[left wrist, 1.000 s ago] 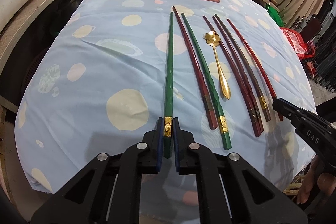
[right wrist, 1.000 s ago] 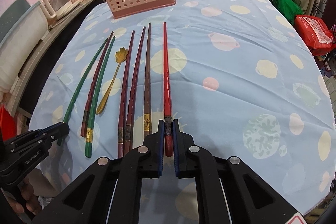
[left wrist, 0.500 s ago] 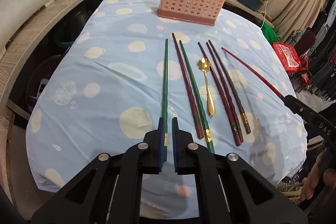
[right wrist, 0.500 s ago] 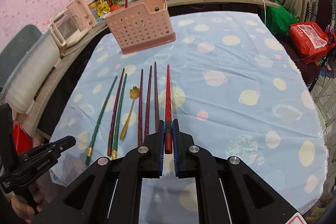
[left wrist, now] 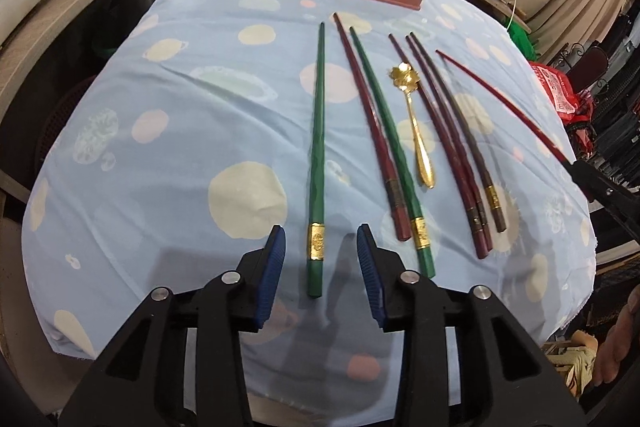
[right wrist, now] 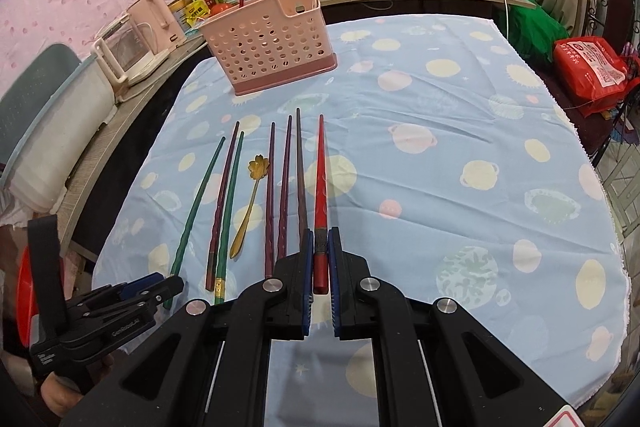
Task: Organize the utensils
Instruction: 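Grasp the green chopstick with the left tool while the right tool grasps a red chopstick, then lift both chopsticks and lower them into the pink basket with both tools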
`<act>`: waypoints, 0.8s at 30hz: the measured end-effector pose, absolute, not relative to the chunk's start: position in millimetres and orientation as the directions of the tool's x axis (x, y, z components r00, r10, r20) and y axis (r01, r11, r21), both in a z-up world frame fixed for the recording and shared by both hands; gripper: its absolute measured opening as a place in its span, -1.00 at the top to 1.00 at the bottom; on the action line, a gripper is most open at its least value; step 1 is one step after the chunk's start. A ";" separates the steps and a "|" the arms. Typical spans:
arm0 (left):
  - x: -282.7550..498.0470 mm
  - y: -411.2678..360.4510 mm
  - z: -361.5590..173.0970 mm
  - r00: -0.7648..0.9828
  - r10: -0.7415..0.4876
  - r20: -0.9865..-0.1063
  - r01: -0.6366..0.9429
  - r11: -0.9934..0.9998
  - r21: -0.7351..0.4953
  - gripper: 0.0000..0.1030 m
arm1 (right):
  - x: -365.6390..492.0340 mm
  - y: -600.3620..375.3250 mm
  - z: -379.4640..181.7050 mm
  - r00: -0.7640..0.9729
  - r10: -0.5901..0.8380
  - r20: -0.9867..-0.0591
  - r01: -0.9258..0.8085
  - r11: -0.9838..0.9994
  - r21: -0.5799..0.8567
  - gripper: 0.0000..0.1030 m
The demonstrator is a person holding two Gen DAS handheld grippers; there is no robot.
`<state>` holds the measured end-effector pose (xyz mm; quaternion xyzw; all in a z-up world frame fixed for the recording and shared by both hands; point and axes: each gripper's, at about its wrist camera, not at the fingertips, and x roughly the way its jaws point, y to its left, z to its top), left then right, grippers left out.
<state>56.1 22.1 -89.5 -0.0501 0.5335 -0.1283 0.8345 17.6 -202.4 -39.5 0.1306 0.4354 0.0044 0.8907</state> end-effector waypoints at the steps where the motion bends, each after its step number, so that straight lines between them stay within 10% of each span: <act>1: 56.3 22.9 -90.8 0.397 -0.269 -0.878 0.158 0.962 -0.223 0.35 | 17.3 -202.3 -39.7 0.621 0.121 -0.774 0.107 0.966 0.237 0.87; 6: 56.9 22.1 -91.4 0.405 -0.257 -0.878 0.172 0.964 -0.202 0.85 | 17.8 -201.2 -41.4 0.617 0.122 -0.777 0.108 0.965 0.238 0.87; 24: 60.8 41.3 2.8 0.554 -0.315 -0.771 0.200 0.949 -0.245 0.87 | 20.2 -216.7 15.0 0.714 0.118 -0.690 0.093 0.961 0.261 0.87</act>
